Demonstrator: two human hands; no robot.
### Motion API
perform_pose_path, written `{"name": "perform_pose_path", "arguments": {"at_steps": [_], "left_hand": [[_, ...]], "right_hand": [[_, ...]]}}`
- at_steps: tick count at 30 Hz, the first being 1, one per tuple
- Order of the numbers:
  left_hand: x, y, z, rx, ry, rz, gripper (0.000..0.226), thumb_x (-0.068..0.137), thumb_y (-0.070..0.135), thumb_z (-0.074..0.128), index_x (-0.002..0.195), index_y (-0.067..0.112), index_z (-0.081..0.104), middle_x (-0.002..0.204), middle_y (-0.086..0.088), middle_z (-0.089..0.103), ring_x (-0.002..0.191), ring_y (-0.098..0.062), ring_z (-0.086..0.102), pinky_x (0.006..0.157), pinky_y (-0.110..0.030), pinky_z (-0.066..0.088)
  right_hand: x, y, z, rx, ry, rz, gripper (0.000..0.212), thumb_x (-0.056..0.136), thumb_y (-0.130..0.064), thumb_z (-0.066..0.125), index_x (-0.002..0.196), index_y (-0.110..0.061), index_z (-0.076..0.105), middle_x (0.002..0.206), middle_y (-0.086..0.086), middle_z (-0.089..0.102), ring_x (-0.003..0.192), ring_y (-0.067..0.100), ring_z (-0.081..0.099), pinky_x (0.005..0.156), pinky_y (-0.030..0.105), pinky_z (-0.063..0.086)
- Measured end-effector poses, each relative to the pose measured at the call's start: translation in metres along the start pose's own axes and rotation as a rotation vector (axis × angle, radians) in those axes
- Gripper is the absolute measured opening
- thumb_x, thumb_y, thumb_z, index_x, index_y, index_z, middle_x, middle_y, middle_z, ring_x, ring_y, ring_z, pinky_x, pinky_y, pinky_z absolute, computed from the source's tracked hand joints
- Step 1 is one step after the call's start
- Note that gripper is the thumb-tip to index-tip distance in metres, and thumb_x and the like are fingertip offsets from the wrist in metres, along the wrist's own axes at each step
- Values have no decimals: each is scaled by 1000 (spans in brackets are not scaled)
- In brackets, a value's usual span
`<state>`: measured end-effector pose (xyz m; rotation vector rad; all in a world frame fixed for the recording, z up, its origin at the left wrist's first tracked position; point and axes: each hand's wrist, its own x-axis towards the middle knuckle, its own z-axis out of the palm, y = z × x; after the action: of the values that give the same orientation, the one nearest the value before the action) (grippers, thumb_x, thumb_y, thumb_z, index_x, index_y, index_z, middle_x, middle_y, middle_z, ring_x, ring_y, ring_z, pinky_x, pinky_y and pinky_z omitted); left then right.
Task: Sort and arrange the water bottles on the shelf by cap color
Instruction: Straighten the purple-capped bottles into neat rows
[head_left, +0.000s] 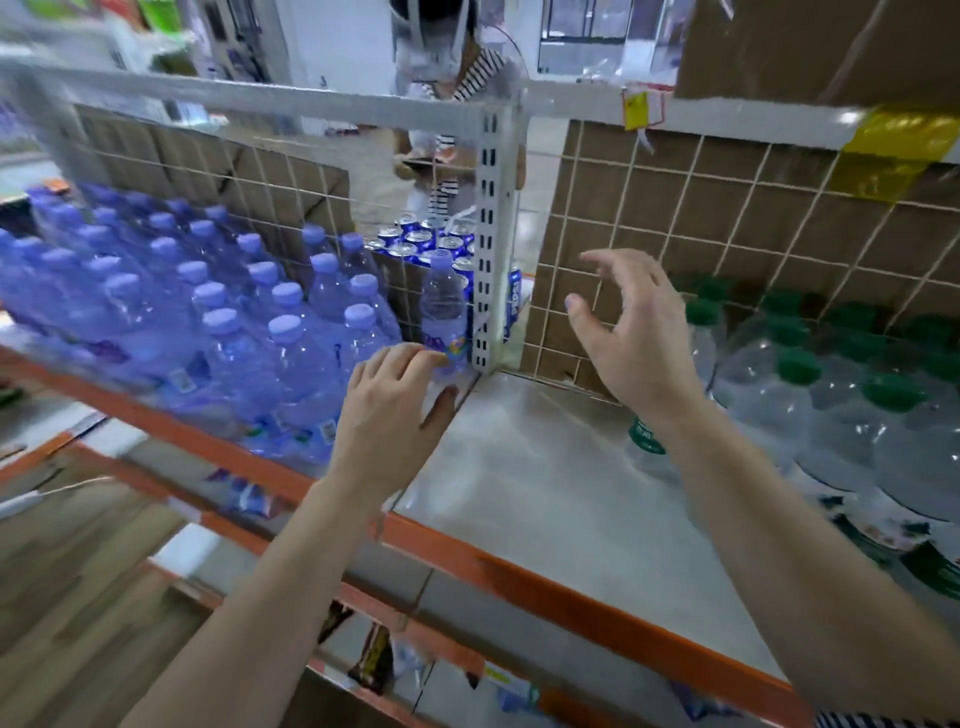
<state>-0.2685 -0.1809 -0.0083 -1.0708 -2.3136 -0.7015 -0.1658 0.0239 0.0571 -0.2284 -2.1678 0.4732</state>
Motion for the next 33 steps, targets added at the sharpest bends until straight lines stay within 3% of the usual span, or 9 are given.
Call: {"name": "perform_pose_path", "arguments": {"at_steps": [3, 7, 13, 15, 20, 25, 29, 33], "left_hand": [[22, -36, -23, -9, 29, 67, 31, 88, 28, 56, 107, 7, 67, 110, -10, 66, 100, -35, 61, 87, -43, 45], [61, -88, -46, -62, -15, 183, 28, 89, 25, 58, 108, 7, 66, 109, -9, 66, 104, -36, 61, 89, -48, 45], [122, -146, -63, -171, -194, 264, 26, 92, 29, 60, 112, 12, 64, 103, -6, 62, 100, -30, 58, 90, -44, 45], [143, -161, -61, -174, -273, 284, 29, 92, 30, 60, 116, 14, 63, 105, -5, 62, 100, -27, 58, 91, -41, 45], [184, -198, -45, -156, -431, 324, 32, 91, 27, 62, 121, 15, 62, 109, -3, 61, 89, -20, 55, 77, -26, 36], [209, -221, -33, -81, -502, 361, 35, 93, 28, 63, 123, 11, 60, 116, -10, 62, 101, -26, 56, 81, -28, 38], [220, -233, -26, -35, -547, 344, 38, 93, 31, 62, 125, 11, 59, 116, -11, 62, 104, -29, 58, 91, -37, 45], [227, -244, -14, -69, -605, 370, 37, 92, 33, 63, 123, 13, 61, 113, -9, 64, 97, -26, 59, 87, -36, 46]], "right_hand": [[14, -24, 35, -8, -60, -29, 30, 91, -12, 64, 120, -3, 61, 116, 9, 63, 109, 12, 53, 91, 1, 28], [37, -50, 83, -57, -87, 6, 29, 91, -11, 63, 119, -2, 62, 116, 10, 64, 108, 21, 58, 90, 13, 33], [71, -78, 134, -72, -112, 109, 28, 91, -14, 62, 117, -3, 63, 113, 11, 64, 101, 24, 60, 93, 37, 48], [79, -82, 146, -93, -136, 119, 28, 91, -16, 62, 116, -4, 64, 112, 11, 64, 99, 23, 60, 92, 39, 48], [98, -83, 168, -63, -272, 83, 23, 93, -20, 63, 111, -7, 66, 104, 4, 63, 94, 18, 60, 87, 38, 50], [115, -84, 184, -57, -505, -2, 21, 92, -26, 66, 105, -10, 69, 96, 2, 65, 86, 16, 61, 76, 25, 49], [121, -83, 198, -131, -775, -10, 33, 91, -38, 65, 117, -17, 66, 100, 2, 67, 85, 14, 61, 74, 27, 49], [125, -82, 213, -101, -793, 43, 37, 85, -42, 72, 116, -24, 64, 101, 0, 64, 74, 3, 55, 62, 11, 38]]}}
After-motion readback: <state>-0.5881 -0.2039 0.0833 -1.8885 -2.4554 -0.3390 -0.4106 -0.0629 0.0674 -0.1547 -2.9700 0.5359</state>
